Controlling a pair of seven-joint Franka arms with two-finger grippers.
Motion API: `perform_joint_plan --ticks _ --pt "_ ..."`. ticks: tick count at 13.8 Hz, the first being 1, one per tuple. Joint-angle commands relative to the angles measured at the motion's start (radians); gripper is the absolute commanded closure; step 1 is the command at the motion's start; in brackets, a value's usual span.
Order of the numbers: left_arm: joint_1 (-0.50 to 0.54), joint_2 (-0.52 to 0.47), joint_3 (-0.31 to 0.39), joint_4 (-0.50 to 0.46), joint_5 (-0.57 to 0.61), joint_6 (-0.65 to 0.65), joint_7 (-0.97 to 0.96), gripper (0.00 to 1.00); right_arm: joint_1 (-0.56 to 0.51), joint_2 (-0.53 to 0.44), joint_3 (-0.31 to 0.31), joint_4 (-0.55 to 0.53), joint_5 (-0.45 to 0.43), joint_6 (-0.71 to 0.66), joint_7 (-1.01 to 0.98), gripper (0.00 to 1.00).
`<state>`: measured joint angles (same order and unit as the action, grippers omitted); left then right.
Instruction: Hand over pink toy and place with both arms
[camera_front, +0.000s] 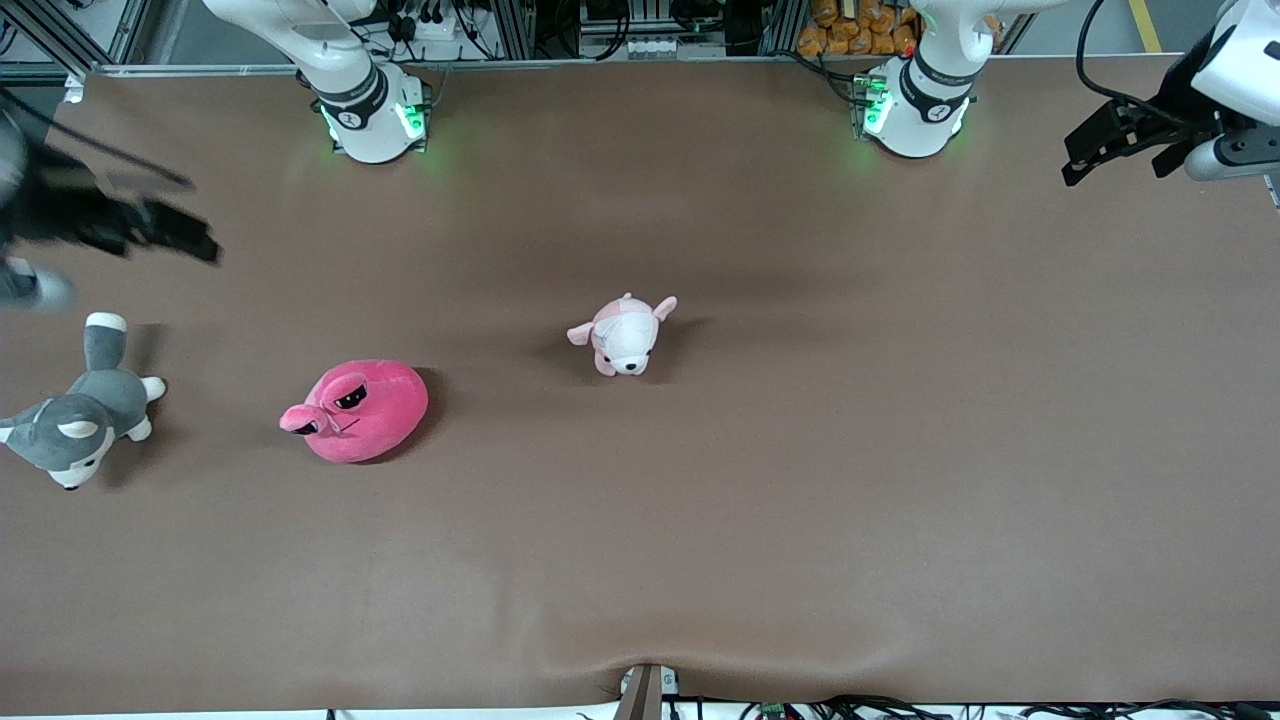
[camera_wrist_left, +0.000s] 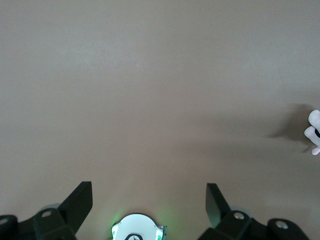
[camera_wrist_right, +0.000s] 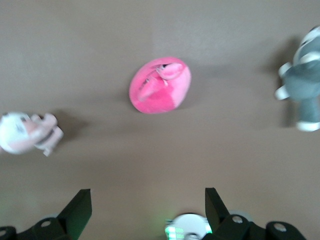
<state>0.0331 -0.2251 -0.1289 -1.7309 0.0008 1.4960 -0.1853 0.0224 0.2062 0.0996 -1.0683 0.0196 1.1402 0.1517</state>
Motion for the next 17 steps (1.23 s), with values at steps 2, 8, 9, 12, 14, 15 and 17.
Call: perform_joint_plan --ticks 2,8,9,12,14,15,17 --pt "0.007 0.067 -0.005 0.092 0.025 -0.009 0.024 0.00 -0.030 -0.232 -0.001 -0.336 -0.030 0.143 -0.109 0.00" --pt "-0.004 0.104 -0.014 0.129 0.054 -0.048 0.024 0.00 -0.067 -0.274 -0.008 -0.409 -0.056 0.216 -0.272 0.00" --pt "-0.002 0.104 -0.014 0.131 0.054 -0.055 0.026 0.00 -0.076 -0.274 -0.008 -0.406 -0.049 0.216 -0.274 0.00" --pt "0.002 0.101 -0.012 0.133 0.054 -0.056 0.047 0.00 -0.071 -0.274 -0.006 -0.406 -0.043 0.214 -0.270 0.00" --pt "0.004 0.098 -0.011 0.133 0.054 -0.060 0.053 0.00 -0.076 -0.274 -0.006 -0.406 -0.037 0.213 -0.270 0.00" --pt "0.004 0.096 -0.009 0.133 0.053 -0.062 0.056 0.00 -0.076 -0.274 -0.008 -0.406 -0.036 0.211 -0.270 0.00" --pt "0.004 0.096 -0.009 0.133 0.053 -0.062 0.053 0.00 -0.075 -0.274 -0.008 -0.406 -0.036 0.211 -0.270 0.00"
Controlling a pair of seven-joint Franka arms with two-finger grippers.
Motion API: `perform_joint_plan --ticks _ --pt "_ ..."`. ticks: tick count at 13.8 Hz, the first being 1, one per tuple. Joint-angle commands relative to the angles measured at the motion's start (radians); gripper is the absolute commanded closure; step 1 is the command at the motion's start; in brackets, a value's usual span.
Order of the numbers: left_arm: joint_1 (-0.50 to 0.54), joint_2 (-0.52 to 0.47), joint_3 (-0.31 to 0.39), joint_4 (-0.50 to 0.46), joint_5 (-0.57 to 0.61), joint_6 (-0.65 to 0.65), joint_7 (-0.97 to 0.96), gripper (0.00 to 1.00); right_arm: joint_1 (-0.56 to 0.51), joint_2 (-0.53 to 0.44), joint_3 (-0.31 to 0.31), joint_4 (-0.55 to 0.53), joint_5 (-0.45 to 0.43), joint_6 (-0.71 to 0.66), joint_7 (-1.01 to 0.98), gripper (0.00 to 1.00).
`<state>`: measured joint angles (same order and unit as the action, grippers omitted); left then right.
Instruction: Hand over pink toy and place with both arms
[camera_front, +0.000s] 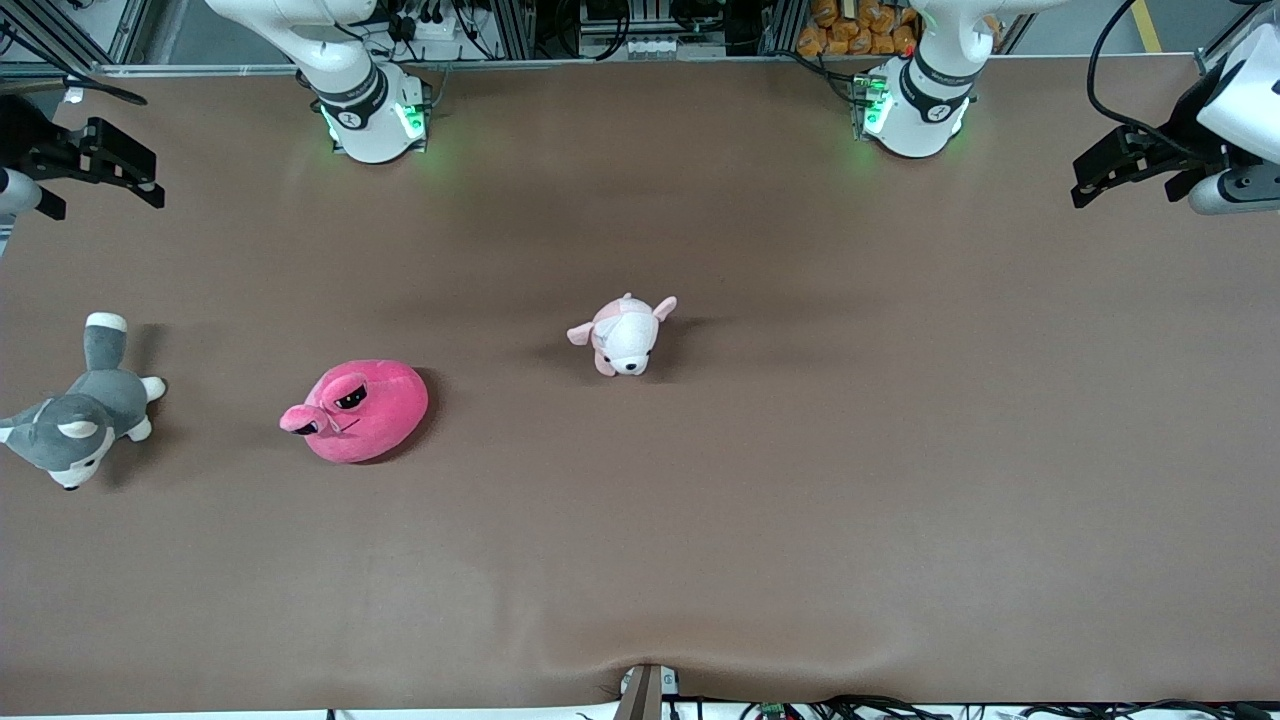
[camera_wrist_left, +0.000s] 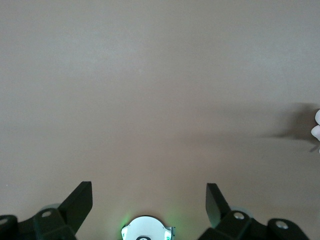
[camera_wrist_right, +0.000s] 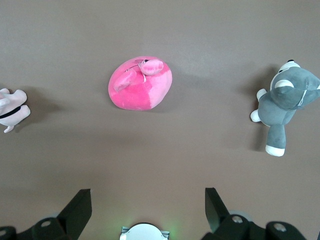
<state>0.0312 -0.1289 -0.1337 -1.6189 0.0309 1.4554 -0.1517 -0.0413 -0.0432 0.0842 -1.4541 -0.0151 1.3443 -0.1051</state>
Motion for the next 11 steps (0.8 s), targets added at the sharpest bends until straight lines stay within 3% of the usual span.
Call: perform_joint_plan --ticks 1,11 --pt "0.006 0.000 -0.006 0.022 0.023 -0.023 0.020 0.00 -0.011 -0.024 0.008 -0.020 -0.002 0.007 -0.013 0.00" --pt "0.006 0.000 -0.006 0.028 0.023 -0.023 0.014 0.00 -0.011 -0.023 0.008 -0.022 -0.003 0.006 -0.015 0.00"
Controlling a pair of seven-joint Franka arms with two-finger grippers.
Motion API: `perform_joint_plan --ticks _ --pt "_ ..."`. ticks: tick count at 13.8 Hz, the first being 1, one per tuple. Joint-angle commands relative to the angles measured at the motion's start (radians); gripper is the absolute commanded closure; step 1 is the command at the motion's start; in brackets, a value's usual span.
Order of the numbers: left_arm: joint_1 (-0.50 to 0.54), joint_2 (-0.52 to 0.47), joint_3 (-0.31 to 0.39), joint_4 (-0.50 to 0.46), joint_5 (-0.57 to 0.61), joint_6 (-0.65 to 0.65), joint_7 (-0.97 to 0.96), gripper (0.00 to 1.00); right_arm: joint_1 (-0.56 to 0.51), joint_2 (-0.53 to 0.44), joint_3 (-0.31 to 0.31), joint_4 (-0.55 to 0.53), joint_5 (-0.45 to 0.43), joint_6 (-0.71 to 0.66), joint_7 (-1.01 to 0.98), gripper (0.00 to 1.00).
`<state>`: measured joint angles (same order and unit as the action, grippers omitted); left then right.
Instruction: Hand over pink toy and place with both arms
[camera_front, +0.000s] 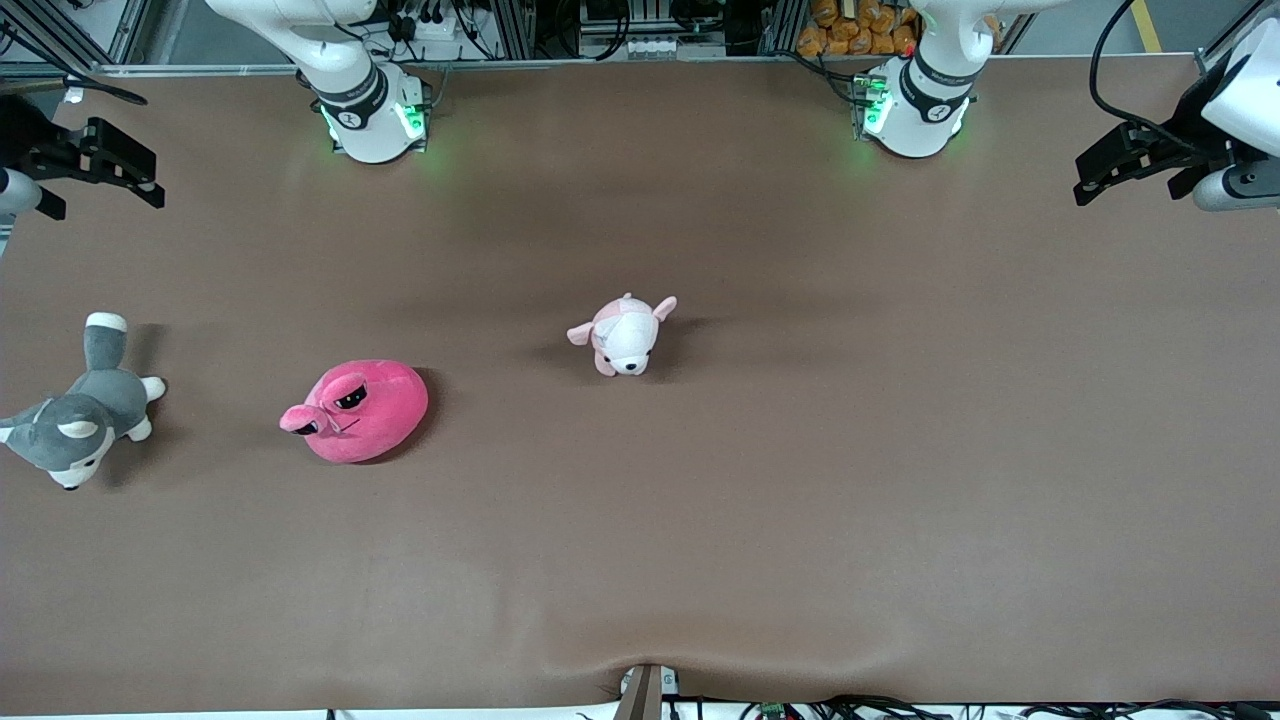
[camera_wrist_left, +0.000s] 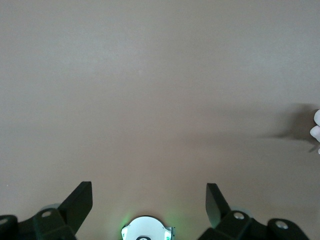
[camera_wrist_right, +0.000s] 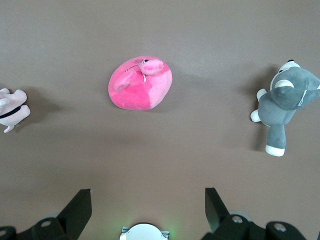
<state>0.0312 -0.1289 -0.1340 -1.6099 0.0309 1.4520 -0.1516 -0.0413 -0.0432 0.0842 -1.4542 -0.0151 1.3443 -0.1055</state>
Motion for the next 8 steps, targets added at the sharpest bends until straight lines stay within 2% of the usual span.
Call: perform_joint_plan --ticks 1,8 --pt "0.007 0.000 -0.004 0.019 0.023 -0.019 0.015 0.00 -0.012 -0.023 0.008 -0.022 -0.003 0.006 -0.014 0.00" --pt "0.007 0.002 0.001 0.019 0.023 -0.019 0.018 0.00 -0.014 -0.023 0.008 -0.022 -0.003 0.004 -0.013 0.00"
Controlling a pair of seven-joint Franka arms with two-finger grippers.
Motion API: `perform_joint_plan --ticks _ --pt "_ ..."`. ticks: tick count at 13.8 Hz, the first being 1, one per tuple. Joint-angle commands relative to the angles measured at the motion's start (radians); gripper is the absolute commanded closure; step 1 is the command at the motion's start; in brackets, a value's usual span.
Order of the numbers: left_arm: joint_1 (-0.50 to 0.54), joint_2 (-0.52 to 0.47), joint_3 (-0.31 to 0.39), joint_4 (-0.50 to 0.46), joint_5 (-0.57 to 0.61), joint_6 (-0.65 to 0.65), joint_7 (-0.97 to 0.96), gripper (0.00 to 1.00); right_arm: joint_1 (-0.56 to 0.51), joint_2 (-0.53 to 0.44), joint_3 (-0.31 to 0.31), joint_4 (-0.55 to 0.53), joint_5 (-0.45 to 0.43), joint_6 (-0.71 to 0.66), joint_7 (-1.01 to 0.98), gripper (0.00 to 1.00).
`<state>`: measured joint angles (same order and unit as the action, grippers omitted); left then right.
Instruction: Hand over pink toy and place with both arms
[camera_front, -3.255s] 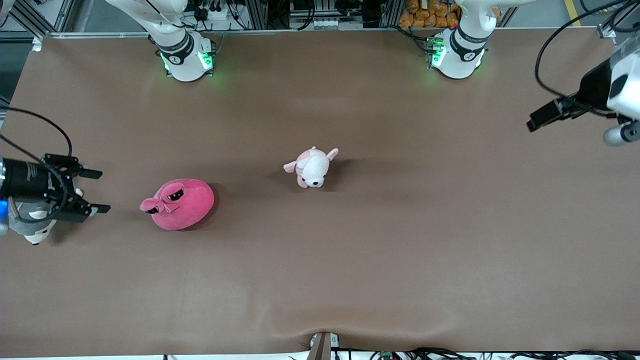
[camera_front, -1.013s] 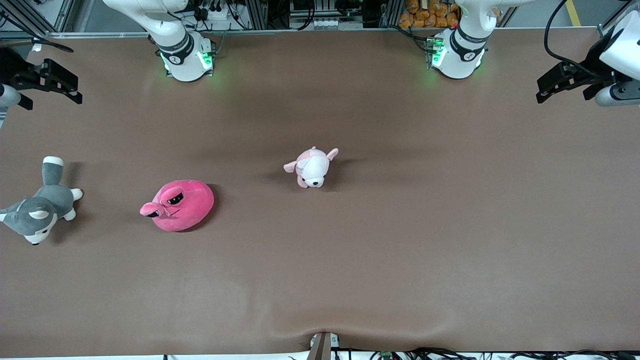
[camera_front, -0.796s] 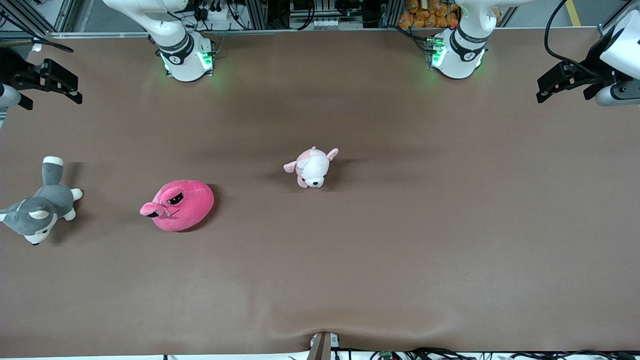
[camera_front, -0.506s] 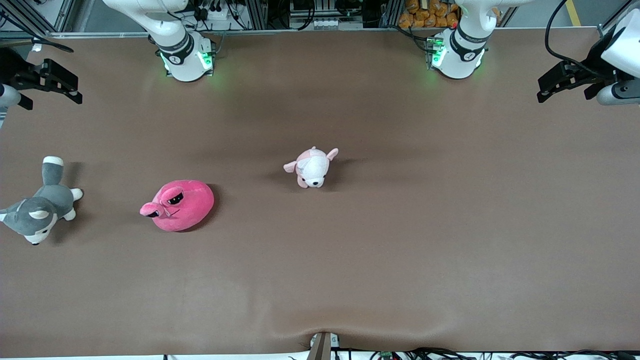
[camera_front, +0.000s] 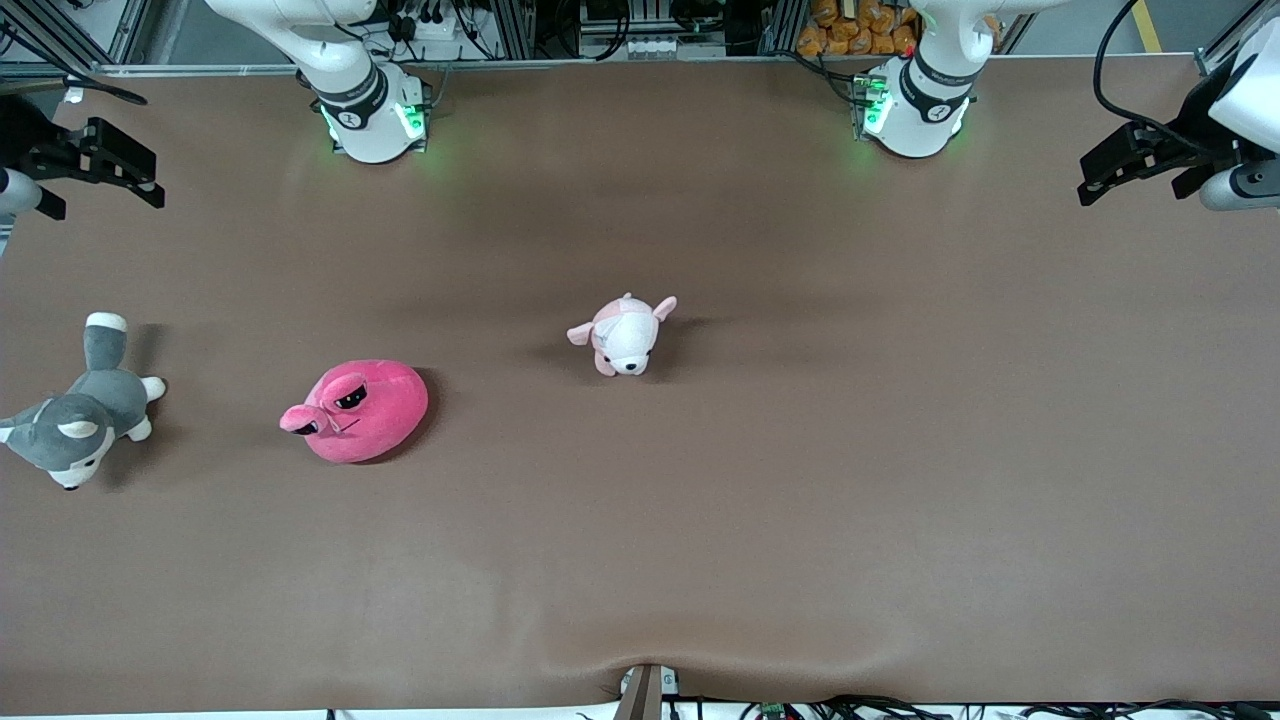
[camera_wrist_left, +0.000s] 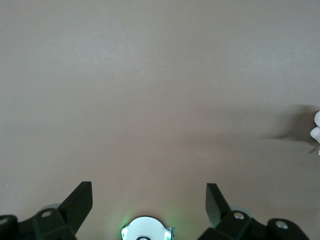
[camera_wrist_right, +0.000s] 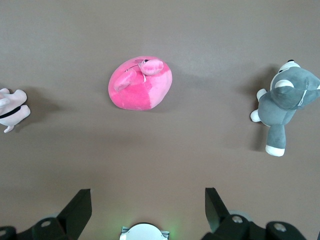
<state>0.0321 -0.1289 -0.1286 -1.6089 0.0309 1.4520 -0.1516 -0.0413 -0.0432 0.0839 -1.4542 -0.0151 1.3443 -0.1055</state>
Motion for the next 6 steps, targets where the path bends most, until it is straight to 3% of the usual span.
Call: perform_joint_plan --ticks 1,6 --pt "0.006 0.000 -0.005 0.017 0.023 -0.019 0.018 0.00 -0.015 -0.023 0.008 -0.021 -0.003 0.004 -0.013 0.00" --pt "0.006 0.003 -0.005 0.017 0.023 -0.019 0.020 0.00 -0.025 -0.023 0.007 -0.021 -0.003 0.004 -0.013 0.00"
